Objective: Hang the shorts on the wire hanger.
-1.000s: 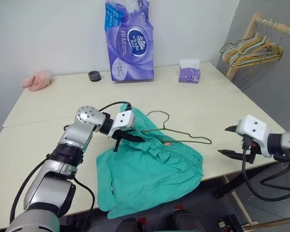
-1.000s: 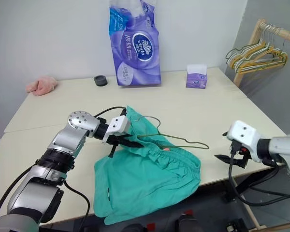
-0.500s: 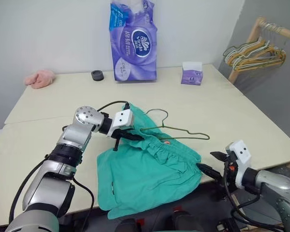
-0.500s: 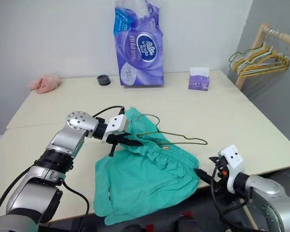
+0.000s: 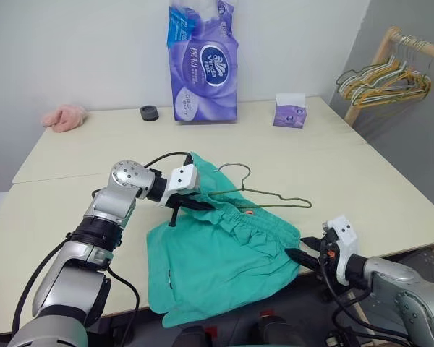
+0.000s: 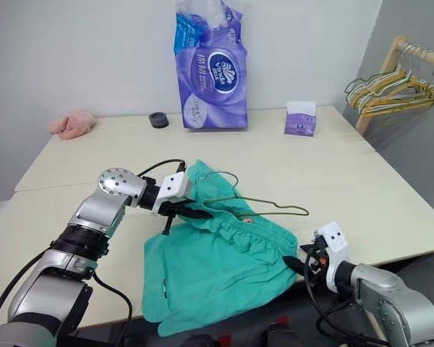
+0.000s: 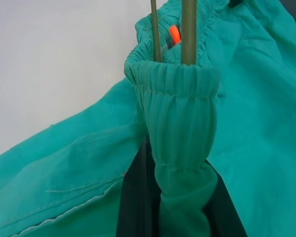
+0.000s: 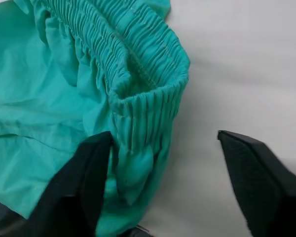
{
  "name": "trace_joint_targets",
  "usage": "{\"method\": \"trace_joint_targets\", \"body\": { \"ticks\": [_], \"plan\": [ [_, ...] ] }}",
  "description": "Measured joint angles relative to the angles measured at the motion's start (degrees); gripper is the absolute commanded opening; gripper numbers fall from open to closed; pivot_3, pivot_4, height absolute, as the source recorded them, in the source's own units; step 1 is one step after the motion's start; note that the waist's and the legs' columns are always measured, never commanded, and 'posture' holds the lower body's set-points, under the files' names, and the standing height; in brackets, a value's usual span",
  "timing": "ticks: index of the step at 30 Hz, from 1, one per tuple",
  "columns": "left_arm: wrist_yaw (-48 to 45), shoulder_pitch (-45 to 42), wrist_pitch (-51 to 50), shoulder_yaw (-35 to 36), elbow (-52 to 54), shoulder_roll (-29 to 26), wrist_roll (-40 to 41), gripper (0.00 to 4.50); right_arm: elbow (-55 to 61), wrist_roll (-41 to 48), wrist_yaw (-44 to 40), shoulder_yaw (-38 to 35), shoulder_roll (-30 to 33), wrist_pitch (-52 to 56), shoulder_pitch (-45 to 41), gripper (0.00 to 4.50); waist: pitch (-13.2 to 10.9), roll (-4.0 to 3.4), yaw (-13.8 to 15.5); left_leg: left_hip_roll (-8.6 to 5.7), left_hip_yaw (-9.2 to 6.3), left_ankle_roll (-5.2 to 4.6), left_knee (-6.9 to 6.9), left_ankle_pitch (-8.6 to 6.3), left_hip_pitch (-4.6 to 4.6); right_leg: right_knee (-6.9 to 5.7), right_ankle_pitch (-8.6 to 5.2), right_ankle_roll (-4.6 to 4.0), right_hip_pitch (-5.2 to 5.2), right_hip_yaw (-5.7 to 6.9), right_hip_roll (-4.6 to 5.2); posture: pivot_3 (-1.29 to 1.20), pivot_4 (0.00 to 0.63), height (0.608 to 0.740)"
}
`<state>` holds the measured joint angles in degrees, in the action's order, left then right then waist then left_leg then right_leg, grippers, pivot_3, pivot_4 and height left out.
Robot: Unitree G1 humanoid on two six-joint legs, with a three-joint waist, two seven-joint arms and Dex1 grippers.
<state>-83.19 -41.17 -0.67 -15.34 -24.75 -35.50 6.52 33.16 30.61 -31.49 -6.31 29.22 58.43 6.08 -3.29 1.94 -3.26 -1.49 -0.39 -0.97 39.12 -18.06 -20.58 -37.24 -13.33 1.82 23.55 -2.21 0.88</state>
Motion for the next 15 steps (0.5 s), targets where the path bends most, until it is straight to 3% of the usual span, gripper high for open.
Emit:
{"method": "trace_joint_targets", "body": {
  "ticks": [7, 15],
  "plan": [
    [0.9, 0.1, 0.0, 0.0, 0.5, 0.1, 0.2, 0.0, -2.0, -0.7, 0.5, 0.8, 1.8, -0.9, -2.7, 0.07, 0.0, 0.0, 0.0, 0.0, 0.09, 0.0, 0.0, 0.0, 0.05, 0.0, 0.0, 0.01, -0.02, -0.08, -0.02, -0.12, 0.041, 0.74],
    [-1.1, 1.1, -4.1, 0.7, 4.8, -1.5, 3.5, 0.0, -4.3, -1.8, 0.0, 0.1, 5.4, -4.8, -2.8, 0.03, 0.0, -0.02, -0.1, 0.01, 0.12, 0.0, -0.01, 0.0, 0.06, 0.0, 0.0, 0.01, -0.02, -0.11, -0.03, -0.12, 0.039, 0.74]
  ]
}}
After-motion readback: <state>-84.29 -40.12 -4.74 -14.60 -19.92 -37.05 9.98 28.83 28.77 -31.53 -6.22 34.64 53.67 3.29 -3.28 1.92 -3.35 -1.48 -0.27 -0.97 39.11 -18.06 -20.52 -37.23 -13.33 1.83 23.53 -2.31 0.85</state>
